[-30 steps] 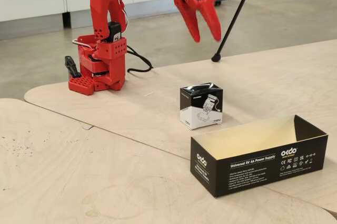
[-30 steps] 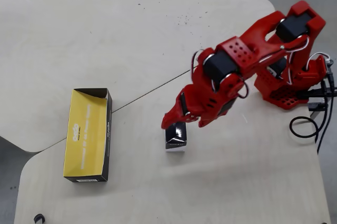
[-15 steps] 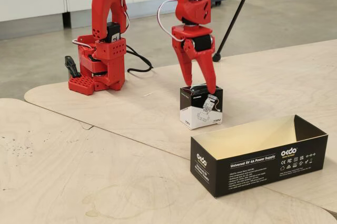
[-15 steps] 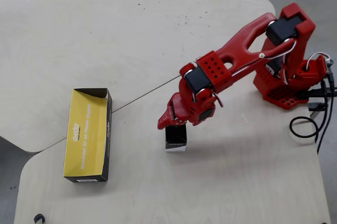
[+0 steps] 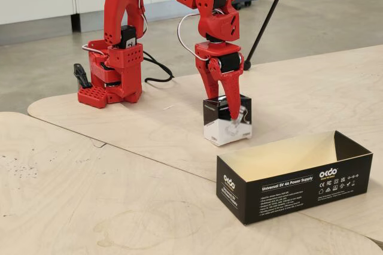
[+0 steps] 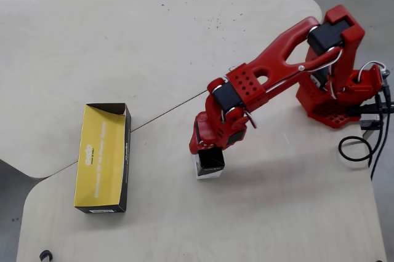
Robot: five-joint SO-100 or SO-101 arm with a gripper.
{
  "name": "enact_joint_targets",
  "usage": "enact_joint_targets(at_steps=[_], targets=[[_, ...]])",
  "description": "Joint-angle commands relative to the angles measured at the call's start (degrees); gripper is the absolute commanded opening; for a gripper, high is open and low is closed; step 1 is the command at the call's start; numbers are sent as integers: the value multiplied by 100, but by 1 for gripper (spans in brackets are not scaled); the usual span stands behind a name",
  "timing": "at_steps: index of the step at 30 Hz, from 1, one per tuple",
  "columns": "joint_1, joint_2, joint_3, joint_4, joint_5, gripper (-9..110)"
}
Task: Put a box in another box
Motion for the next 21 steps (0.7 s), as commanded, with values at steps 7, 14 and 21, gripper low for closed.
enact_joint_targets(at_steps=[7, 14, 21], targets=[[360, 747, -958, 800, -668, 12], [431, 870, -3665, 2030, -1107, 12], [519, 97, -5150, 1670, -1485, 12]])
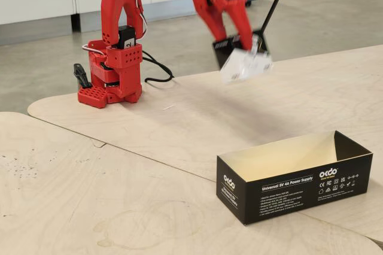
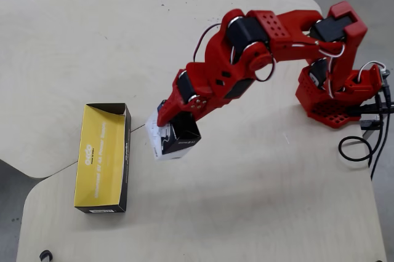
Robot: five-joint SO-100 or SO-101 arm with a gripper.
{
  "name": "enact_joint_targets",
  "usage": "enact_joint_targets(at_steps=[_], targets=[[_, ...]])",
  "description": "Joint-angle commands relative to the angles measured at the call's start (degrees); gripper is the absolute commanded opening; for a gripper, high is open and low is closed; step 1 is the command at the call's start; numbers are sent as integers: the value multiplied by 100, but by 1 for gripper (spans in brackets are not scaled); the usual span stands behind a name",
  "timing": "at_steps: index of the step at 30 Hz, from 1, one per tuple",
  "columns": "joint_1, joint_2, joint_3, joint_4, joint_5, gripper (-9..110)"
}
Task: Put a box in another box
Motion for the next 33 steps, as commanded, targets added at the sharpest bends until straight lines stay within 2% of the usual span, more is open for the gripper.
enact_joint_targets(at_steps=[1, 11, 29, 33], targets=[[158, -255, -817, -492, -176, 12], [352, -1450, -835, -2461, -747, 12], [615, -2602, -756, -3788, -1547, 12], [686, -2619, -668, -3876, -1582, 22]])
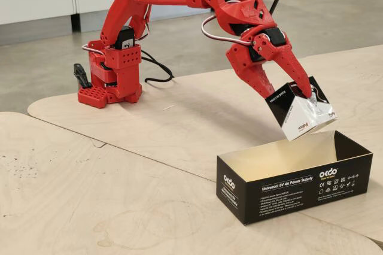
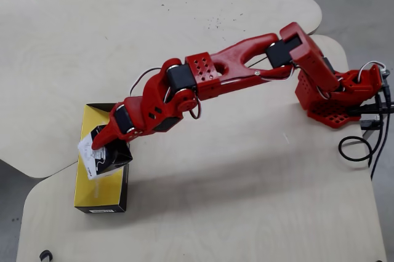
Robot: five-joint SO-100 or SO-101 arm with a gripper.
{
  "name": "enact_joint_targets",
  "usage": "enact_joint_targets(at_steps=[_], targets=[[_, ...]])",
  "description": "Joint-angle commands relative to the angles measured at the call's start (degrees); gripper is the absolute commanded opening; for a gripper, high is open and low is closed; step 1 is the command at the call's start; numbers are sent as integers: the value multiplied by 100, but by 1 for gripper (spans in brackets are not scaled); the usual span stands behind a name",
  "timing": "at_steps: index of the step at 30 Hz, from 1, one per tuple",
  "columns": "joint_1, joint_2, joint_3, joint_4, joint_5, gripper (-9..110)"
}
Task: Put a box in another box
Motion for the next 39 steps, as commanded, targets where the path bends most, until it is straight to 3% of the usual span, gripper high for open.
enact_joint_targets(at_steps=[1, 18, 30, 33, 39], targets=[[105, 229, -185, -220, -53, 24], [18, 817, 185, 378, -79, 40], [-650, 2909, 325, 3234, -1090, 40], [-756, 3735, 1125, 3867, -1564, 40], [-861, 5968, 4280, 4166, -2839, 37]])
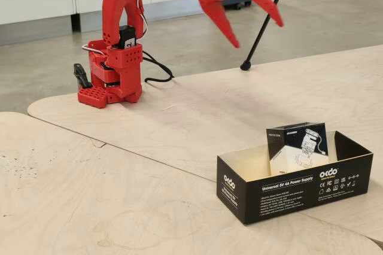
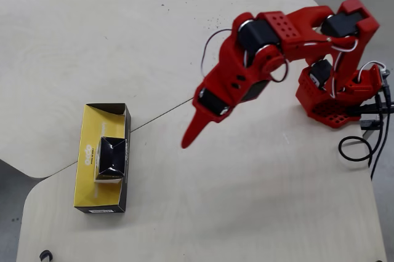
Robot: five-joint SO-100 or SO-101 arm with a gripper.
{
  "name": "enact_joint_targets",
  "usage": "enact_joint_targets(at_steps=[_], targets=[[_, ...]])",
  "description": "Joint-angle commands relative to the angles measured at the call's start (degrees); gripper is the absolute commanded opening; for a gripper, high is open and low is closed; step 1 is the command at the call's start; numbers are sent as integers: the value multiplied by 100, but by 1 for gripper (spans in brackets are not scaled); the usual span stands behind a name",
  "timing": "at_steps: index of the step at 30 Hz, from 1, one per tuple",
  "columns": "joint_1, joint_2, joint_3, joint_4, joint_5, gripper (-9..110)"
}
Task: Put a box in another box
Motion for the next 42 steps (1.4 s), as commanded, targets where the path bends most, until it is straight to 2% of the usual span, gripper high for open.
enact_joint_targets(at_steps=[1, 5, 9, 13, 20, 25, 28, 36, 39, 42], targets=[[53, 1811, 2030, 97, -633, 36], [299, 2918, 3894, -141, -1354, 26], [501, 4438, 5792, -905, -1811, 16], [642, 5555, 6943, -1301, -2206, -1], [694, 7409, 8745, -1222, -3384, -1], [870, 8271, 9299, -1283, -3762, -1], [949, 8622, 9817, -1362, -4456, -1], [914, 8719, 10143, -1459, -4852, -1], [923, 8719, 10143, -1389, -5344, -1], [923, 8719, 10143, -1389, -5309, 0]])
